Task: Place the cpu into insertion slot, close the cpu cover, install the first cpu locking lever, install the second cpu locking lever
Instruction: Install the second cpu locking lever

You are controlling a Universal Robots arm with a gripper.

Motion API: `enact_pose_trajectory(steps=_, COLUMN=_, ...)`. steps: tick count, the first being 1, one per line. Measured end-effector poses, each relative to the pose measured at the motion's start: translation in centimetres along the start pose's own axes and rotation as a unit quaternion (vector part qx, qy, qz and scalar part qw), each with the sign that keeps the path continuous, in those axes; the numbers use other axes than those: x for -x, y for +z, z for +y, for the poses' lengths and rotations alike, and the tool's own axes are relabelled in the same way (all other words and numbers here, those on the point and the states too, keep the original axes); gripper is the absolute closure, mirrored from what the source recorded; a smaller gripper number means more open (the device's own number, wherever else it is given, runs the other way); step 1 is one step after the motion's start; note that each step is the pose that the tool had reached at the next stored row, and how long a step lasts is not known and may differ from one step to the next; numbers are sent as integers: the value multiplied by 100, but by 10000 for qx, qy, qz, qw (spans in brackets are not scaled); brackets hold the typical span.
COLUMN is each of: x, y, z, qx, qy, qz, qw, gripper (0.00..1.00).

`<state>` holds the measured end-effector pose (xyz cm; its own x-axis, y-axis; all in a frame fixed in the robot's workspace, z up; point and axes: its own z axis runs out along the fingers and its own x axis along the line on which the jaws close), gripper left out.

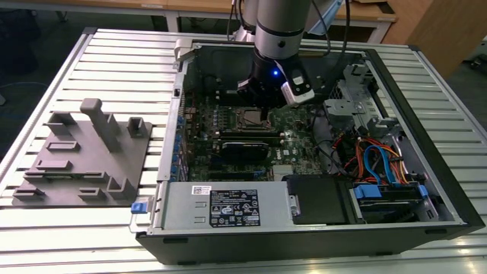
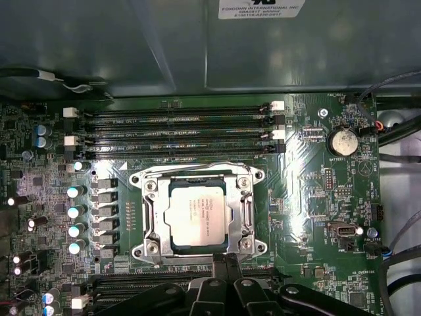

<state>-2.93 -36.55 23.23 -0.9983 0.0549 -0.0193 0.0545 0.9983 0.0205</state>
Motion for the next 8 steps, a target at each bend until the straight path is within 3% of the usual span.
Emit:
enact_pose_trajectory(steps=6, x=0, y=0, z=-1, qx=0, qy=0, qz=0, qw=10000, gripper=90)
enact_pose_trajectory(steps=8, x=1, y=0, z=-1, qx=-1, qy=-1, qz=33, qw=10000, gripper=90)
